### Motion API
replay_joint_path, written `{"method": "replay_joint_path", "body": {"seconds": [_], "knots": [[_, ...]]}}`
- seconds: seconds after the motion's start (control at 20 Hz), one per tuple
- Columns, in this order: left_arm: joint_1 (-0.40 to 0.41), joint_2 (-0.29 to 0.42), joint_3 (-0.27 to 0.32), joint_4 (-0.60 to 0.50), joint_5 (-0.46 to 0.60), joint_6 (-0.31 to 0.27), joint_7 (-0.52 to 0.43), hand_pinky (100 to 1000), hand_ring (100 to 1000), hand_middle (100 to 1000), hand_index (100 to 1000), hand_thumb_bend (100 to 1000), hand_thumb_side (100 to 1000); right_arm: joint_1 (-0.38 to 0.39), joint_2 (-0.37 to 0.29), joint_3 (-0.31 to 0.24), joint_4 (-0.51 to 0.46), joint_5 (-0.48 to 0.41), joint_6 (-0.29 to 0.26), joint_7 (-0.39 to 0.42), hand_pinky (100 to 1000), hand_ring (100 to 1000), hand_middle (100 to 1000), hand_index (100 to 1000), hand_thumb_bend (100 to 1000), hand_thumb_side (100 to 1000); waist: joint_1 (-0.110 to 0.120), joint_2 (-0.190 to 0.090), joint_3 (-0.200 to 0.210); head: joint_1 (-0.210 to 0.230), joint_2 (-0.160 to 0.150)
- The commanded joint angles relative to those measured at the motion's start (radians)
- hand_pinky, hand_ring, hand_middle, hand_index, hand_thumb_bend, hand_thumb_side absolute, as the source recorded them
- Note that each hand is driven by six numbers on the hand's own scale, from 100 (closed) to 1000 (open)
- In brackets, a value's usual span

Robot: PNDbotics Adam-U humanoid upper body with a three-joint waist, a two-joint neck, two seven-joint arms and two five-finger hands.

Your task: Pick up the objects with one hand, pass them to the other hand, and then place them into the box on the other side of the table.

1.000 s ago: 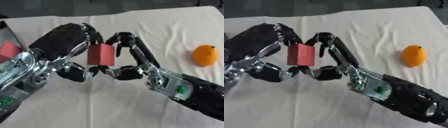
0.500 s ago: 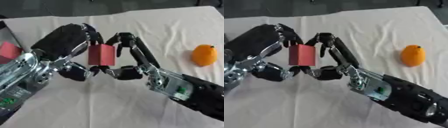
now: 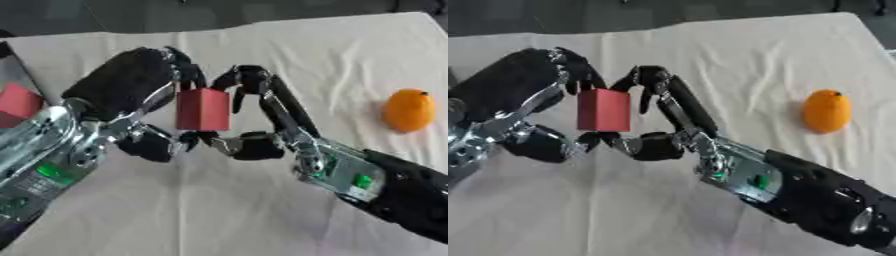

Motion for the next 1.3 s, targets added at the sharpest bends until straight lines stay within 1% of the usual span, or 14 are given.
{"method": "replay_joint_path", "body": {"seconds": [0.05,0.1,0.15,0.35,0.8,1.05,1.3], "knots": [[-0.023,0.007,0.022,-0.02,-0.015,0.004,-0.008,749,521,380,459,250,109,-0.001,-0.013,0.01,-0.015,0.045,0.036,0.019,412,756,591,634,583,307,0.008,-0.012,0.0,0.0,0.001],[-0.023,0.01,0.022,-0.019,-0.019,0.004,-0.013,748,522,379,459,255,108,0.0,-0.013,0.011,-0.015,0.061,0.048,0.026,422,764,606,653,620,336,0.008,-0.013,0.0,0.0,0.001],[-0.022,0.012,0.022,-0.019,-0.023,0.004,-0.017,746,523,379,459,265,104,0.002,-0.013,0.011,-0.015,0.076,0.059,0.031,429,772,618,668,639,353,0.008,-0.013,0.0,0.0,0.002],[-0.02,0.021,0.024,-0.017,-0.035,-0.001,-0.032,742,525,380,460,293,100,0.006,-0.011,0.015,-0.015,0.121,0.087,0.041,445,789,644,702,667,382,0.008,-0.014,-0.001,0.0,0.003],[-0.009,0.049,0.037,-0.007,-0.065,-0.015,-0.033,731,528,374,456,349,100,0.018,-0.009,0.018,-0.015,0.172,0.089,0.051,459,809,674,754,693,398,0.009,-0.014,-0.003,-0.003,0.002],[-0.004,0.053,0.04,0.007,-0.075,-0.024,-0.019,729,527,370,451,355,100,0.023,-0.009,0.019,-0.015,0.193,0.098,0.051,466,820,692,789,716,410,0.008,-0.015,-0.003,-0.006,0.002],[0.0,0.063,0.046,0.003,-0.07,-0.022,-0.007,730,525,365,447,352,100,0.028,-0.011,0.021,-0.015,0.207,0.106,0.047,465,821,695,792,720,414,0.009,-0.016,-0.002,-0.008,0.0]]}}
